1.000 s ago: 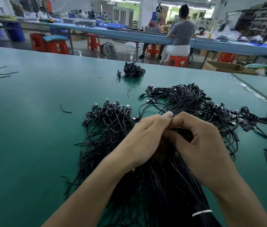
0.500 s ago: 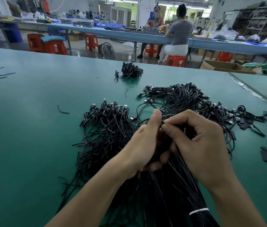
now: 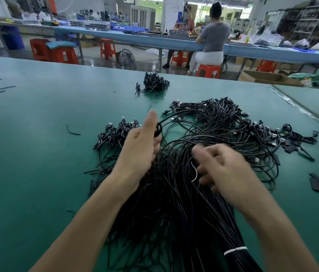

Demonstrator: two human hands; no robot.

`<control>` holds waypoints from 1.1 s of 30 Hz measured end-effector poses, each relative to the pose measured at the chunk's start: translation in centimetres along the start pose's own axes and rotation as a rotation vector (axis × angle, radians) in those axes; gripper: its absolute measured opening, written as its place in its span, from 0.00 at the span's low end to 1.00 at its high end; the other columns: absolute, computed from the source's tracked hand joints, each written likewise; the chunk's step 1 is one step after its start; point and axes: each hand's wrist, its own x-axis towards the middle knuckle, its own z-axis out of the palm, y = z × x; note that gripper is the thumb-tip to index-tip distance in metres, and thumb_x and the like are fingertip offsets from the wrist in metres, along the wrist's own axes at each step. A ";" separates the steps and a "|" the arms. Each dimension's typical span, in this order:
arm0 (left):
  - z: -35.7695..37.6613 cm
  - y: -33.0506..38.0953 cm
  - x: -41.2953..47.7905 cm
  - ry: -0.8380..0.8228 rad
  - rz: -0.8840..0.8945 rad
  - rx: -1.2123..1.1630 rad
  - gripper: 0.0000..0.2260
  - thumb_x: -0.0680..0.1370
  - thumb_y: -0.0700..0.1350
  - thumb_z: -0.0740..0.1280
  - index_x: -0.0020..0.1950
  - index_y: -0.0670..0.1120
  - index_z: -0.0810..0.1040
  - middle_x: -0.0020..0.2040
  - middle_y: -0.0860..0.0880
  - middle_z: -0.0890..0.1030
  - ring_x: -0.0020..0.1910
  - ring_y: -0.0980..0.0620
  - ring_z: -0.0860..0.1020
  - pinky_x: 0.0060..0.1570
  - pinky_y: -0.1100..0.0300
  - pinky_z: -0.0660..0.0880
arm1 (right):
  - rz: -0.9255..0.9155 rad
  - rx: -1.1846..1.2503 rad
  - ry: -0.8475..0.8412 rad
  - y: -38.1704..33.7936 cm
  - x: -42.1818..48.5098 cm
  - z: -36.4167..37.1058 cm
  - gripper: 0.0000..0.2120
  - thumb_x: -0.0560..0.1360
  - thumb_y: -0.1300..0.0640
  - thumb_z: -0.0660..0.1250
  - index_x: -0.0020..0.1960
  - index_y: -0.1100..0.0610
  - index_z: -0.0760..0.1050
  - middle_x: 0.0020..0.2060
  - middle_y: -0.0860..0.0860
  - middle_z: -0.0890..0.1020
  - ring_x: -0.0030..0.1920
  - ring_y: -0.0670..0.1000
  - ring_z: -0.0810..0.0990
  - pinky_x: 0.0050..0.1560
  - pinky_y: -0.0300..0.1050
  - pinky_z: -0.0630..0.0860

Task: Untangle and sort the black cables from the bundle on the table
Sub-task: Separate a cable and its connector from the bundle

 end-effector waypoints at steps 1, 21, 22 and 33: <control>-0.1 -0.1 0.1 0.022 0.021 0.032 0.24 0.81 0.64 0.55 0.33 0.50 0.59 0.25 0.55 0.61 0.19 0.60 0.60 0.19 0.73 0.59 | -0.026 -0.141 -0.071 0.1 -0.1 0.5 0.17 0.71 0.33 0.67 0.49 0.45 0.78 0.38 0.45 0.83 0.35 0.41 0.82 0.38 0.38 0.76; 1.3 -2.0 -0.1 0.140 0.101 0.245 0.26 0.76 0.69 0.50 0.27 0.52 0.65 0.24 0.58 0.67 0.29 0.55 0.66 0.44 0.44 0.72 | -0.252 -0.613 -0.140 -0.1 -1.9 6.9 0.06 0.80 0.49 0.63 0.48 0.50 0.75 0.46 0.46 0.77 0.47 0.52 0.78 0.39 0.45 0.70; 1.3 -1.9 -0.1 0.135 0.078 0.227 0.25 0.75 0.68 0.49 0.27 0.54 0.68 0.25 0.59 0.71 0.30 0.57 0.68 0.44 0.45 0.70 | -0.244 -0.605 -0.135 -0.3 -1.9 6.7 0.06 0.80 0.49 0.63 0.48 0.50 0.74 0.46 0.46 0.77 0.46 0.52 0.77 0.39 0.44 0.69; 2.0 -0.4 -1.1 -0.031 0.189 0.167 0.21 0.78 0.60 0.54 0.33 0.47 0.65 0.31 0.53 0.67 0.32 0.52 0.64 0.38 0.50 0.62 | -0.107 -0.130 0.431 0.5 0.4 -0.4 0.09 0.74 0.55 0.69 0.35 0.52 0.77 0.27 0.34 0.79 0.26 0.37 0.76 0.26 0.27 0.68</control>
